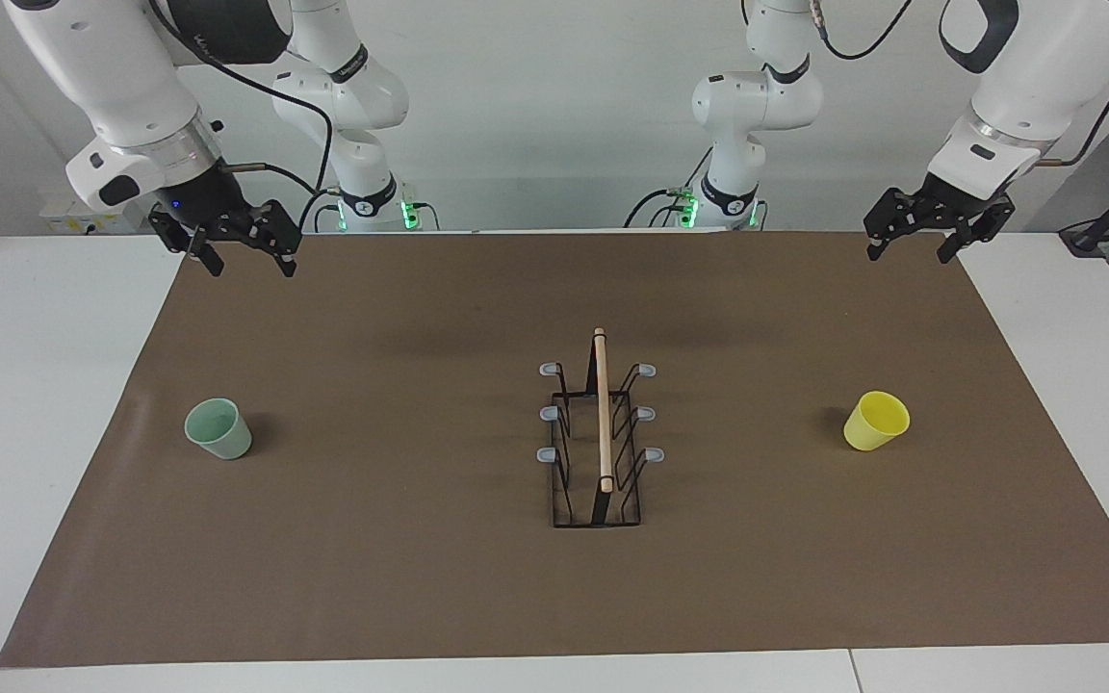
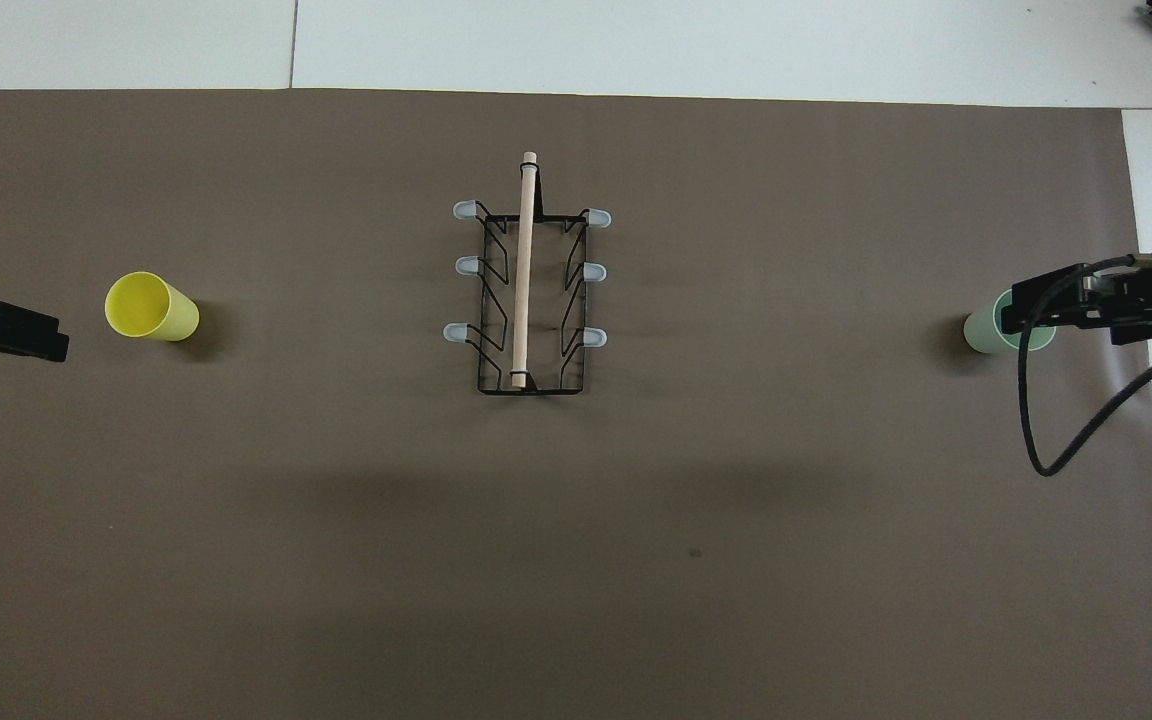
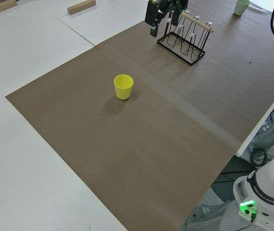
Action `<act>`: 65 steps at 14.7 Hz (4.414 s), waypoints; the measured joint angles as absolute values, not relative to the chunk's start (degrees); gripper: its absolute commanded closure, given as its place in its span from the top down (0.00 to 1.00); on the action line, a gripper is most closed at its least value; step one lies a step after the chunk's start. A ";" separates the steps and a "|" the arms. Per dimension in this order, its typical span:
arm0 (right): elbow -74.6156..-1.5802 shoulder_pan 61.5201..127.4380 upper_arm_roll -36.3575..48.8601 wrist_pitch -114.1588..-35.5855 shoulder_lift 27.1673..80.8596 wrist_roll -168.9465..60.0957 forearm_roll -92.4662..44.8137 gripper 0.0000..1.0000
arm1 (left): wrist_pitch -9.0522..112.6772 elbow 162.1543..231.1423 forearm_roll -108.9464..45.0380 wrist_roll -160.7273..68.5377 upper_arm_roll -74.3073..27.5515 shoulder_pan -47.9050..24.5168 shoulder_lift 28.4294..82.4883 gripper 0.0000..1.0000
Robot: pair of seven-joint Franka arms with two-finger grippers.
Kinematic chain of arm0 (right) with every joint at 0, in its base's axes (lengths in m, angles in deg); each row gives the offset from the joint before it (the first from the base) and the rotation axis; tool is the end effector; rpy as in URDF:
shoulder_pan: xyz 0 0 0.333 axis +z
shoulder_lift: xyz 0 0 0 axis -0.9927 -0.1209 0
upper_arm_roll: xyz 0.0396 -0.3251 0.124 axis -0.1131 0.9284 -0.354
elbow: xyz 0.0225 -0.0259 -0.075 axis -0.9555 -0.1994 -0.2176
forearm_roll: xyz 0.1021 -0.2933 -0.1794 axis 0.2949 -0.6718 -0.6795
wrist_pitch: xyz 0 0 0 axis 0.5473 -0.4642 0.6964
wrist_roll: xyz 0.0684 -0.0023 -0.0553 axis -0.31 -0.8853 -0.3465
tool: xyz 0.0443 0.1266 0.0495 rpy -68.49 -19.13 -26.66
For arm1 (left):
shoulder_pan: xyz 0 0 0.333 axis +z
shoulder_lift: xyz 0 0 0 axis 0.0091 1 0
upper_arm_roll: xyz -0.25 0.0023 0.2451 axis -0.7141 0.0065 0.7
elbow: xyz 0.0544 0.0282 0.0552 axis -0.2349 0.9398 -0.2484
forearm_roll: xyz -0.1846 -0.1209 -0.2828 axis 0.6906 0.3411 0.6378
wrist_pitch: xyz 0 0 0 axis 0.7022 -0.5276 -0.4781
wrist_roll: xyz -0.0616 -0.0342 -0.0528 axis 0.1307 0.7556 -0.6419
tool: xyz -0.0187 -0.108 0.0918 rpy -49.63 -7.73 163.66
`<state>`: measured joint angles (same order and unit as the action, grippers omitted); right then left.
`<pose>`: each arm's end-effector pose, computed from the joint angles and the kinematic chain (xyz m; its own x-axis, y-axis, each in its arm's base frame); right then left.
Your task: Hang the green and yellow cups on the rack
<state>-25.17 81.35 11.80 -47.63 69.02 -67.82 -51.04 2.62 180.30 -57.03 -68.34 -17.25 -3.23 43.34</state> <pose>0.5201 0.0079 0.6165 0.9954 -0.0933 -0.0194 -0.0943 -0.9939 -0.0573 0.5030 -0.0055 0.6195 0.9912 -0.1299 -0.0258 -0.1297 -0.9915 0.0079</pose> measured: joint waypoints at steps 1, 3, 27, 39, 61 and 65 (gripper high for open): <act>-25.23 81.25 11.86 -47.75 69.03 -67.08 -51.05 1.00 | 2.64 180.30 -57.03 -68.34 -17.19 -3.22 43.34 1.00; -25.62 81.18 12.02 -48.56 69.01 -66.16 -51.49 1.00 | 2.65 180.30 -57.03 -68.34 -17.00 -3.20 43.35 1.00; -45.97 90.51 11.60 -62.72 64.18 -34.07 -92.52 1.00 | 8.26 174.80 -37.37 -42.98 -2.06 -3.52 59.41 1.00; -50.74 90.40 11.70 -66.13 60.54 -12.07 -114.38 1.00 | 8.53 162.66 -20.07 -26.49 7.54 -1.51 79.57 1.00; -50.53 92.25 11.81 -75.51 45.66 -25.54 -126.65 1.00 | 16.81 191.21 11.34 -5.96 8.69 0.24 75.41 1.00; -51.80 90.33 11.92 -78.25 45.22 -25.66 -133.01 1.00 | 21.64 197.45 19.25 -8.77 8.60 -2.96 73.62 1.00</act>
